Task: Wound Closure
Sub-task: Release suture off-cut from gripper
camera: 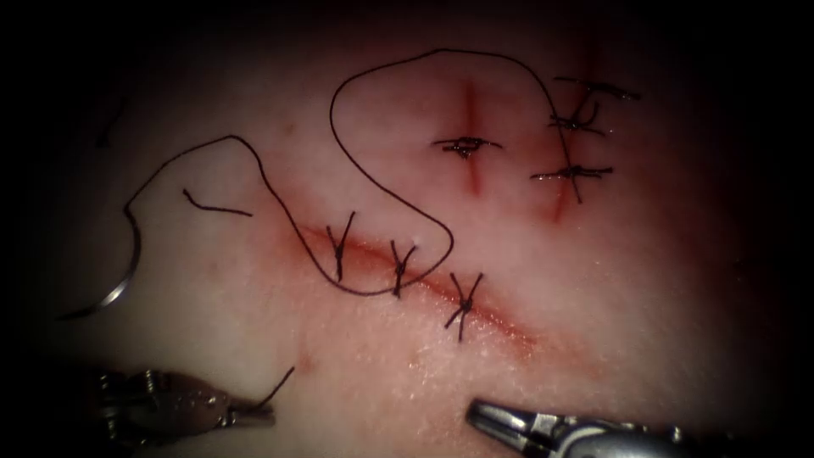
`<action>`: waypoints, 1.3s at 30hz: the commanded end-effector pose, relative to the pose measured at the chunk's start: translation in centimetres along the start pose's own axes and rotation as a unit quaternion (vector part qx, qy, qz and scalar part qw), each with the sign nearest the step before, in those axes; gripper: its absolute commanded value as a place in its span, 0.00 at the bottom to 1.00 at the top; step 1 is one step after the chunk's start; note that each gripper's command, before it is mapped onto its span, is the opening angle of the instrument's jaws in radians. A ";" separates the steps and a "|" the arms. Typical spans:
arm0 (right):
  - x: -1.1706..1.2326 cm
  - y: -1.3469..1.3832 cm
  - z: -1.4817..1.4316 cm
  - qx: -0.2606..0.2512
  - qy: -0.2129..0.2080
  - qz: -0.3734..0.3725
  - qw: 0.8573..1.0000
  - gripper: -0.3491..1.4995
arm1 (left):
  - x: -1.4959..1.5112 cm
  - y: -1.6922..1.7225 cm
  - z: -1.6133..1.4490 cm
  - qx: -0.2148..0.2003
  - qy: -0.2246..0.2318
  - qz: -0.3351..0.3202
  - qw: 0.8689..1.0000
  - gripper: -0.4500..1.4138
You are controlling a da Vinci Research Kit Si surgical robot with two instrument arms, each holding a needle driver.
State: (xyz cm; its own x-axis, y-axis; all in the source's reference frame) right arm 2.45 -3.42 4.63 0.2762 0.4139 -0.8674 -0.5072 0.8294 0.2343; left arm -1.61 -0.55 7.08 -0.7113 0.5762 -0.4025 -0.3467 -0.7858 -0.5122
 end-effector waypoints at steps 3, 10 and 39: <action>0.04 -0.30 0.73 0.009 0.014 0.019 1.000 0.00 | -0.03 0.05 0.10 0.009 -0.003 0.000 1.000 0.58; -0.13 -0.49 1.46 0.013 0.025 0.038 0.999 0.00 | -0.06 0.14 0.18 0.016 -0.002 0.000 1.000 0.67; -1.24 -0.58 1.85 0.006 -0.113 0.007 0.994 0.00 | 0.00 0.13 -0.08 0.020 0.003 0.000 1.000 0.63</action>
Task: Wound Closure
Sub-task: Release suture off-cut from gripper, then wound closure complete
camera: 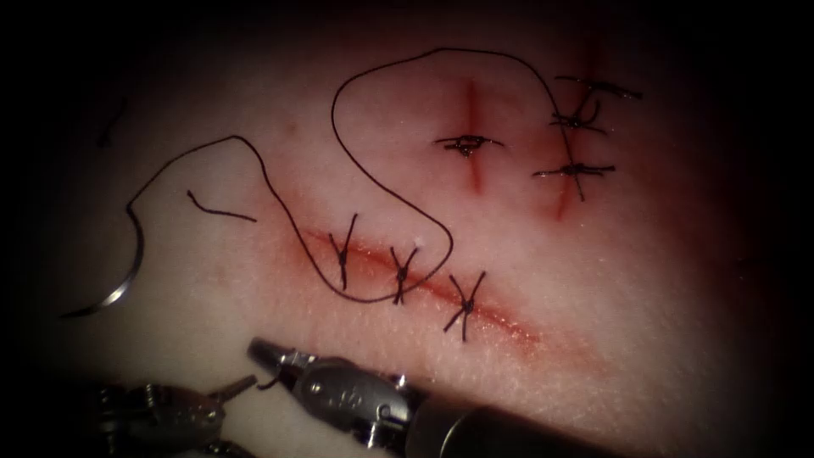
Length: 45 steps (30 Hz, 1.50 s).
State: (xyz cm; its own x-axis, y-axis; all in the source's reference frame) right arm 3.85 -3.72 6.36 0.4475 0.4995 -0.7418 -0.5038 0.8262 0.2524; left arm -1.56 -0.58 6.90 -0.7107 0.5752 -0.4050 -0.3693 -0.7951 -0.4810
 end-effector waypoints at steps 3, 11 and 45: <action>0.00 -0.03 0.01 0.001 0.002 -0.019 1.000 0.00 | 0.04 0.01 -0.11 0.014 0.021 -0.008 1.000 0.63; -0.16 -0.02 -0.54 -0.006 -0.011 -0.068 0.998 0.00 | 0.28 -0.04 -0.63 0.032 0.107 -0.018 0.994 0.62; 1.26 1.97 -2.67 0.136 0.058 -0.003 0.989 0.84 | 0.98 -0.62 -0.67 0.002 0.304 0.154 0.940 0.55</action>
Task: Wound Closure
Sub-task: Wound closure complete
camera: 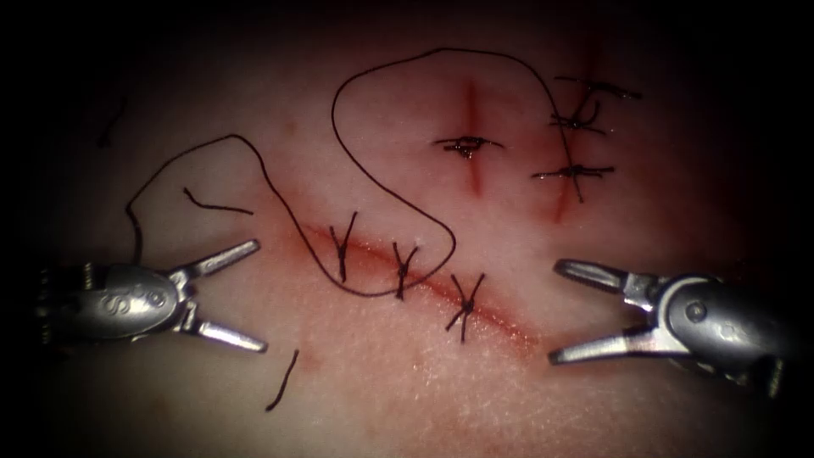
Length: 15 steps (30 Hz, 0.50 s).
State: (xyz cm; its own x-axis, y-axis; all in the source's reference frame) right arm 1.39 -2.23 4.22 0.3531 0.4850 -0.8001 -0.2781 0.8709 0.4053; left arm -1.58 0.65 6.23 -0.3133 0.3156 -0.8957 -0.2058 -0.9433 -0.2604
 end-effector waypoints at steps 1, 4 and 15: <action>0.02 0.07 0.06 -0.001 0.001 -0.011 1.000 0.84 | -0.04 0.04 0.04 -0.004 0.002 0.001 1.000 0.55; 0.01 0.08 0.01 0.001 0.001 -0.015 1.000 0.80 | -0.05 0.03 0.01 -0.010 0.007 0.002 1.000 0.55; -0.01 0.12 -0.10 0.003 0.001 -0.032 0.999 0.78 | -0.06 -0.06 -0.10 -0.016 0.007 0.004 1.000 0.55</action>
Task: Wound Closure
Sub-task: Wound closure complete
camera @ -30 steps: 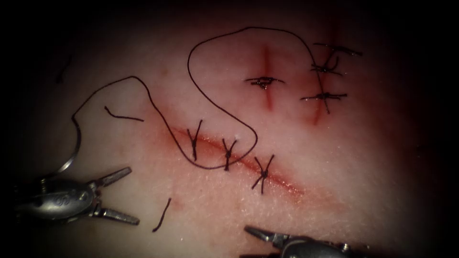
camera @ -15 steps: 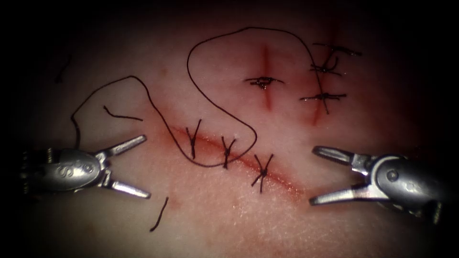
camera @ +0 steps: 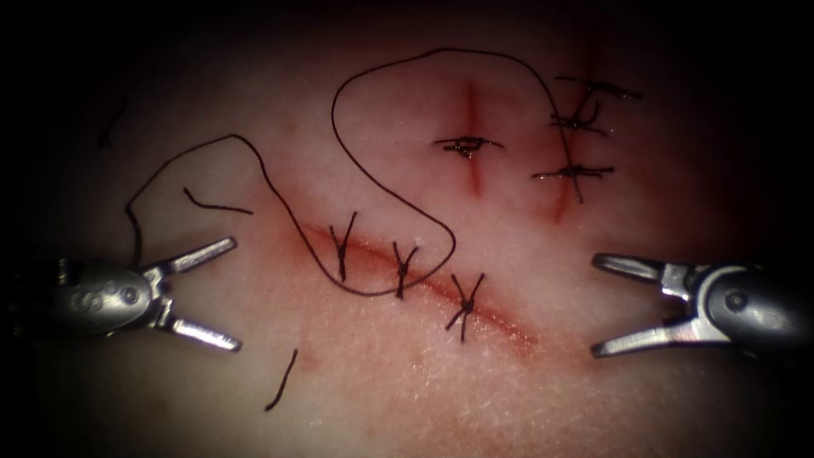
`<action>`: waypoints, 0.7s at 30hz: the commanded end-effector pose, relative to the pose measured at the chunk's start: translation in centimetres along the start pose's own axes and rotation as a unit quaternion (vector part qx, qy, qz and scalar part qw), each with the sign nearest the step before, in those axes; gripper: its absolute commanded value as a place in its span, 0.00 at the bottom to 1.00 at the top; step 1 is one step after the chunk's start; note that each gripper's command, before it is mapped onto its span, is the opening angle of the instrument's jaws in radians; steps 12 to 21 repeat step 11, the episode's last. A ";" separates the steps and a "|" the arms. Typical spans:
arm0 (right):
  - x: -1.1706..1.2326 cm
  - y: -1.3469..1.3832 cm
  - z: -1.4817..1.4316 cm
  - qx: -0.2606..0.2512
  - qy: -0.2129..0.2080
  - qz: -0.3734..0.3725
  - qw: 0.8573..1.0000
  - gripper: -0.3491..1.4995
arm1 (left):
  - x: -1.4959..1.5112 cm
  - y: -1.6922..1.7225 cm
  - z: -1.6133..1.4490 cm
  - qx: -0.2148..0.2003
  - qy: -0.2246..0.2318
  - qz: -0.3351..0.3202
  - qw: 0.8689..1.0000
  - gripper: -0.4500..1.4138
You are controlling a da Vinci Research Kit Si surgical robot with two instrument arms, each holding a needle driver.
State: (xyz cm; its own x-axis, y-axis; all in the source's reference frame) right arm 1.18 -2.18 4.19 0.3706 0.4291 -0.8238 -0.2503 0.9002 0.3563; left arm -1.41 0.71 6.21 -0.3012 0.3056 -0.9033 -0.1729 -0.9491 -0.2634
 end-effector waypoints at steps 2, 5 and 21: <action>0.02 0.02 0.09 0.000 0.001 -0.001 1.000 0.78 | -0.04 0.01 0.07 0.001 -0.002 -0.002 1.000 0.55; 0.01 0.02 0.09 -0.001 0.000 -0.001 1.000 0.77 | -0.03 0.01 0.08 0.001 -0.002 -0.002 1.000 0.55; 0.02 0.01 0.09 -0.007 -0.003 -0.007 1.000 0.74 | -0.02 0.00 0.09 0.001 -0.002 -0.003 1.000 0.55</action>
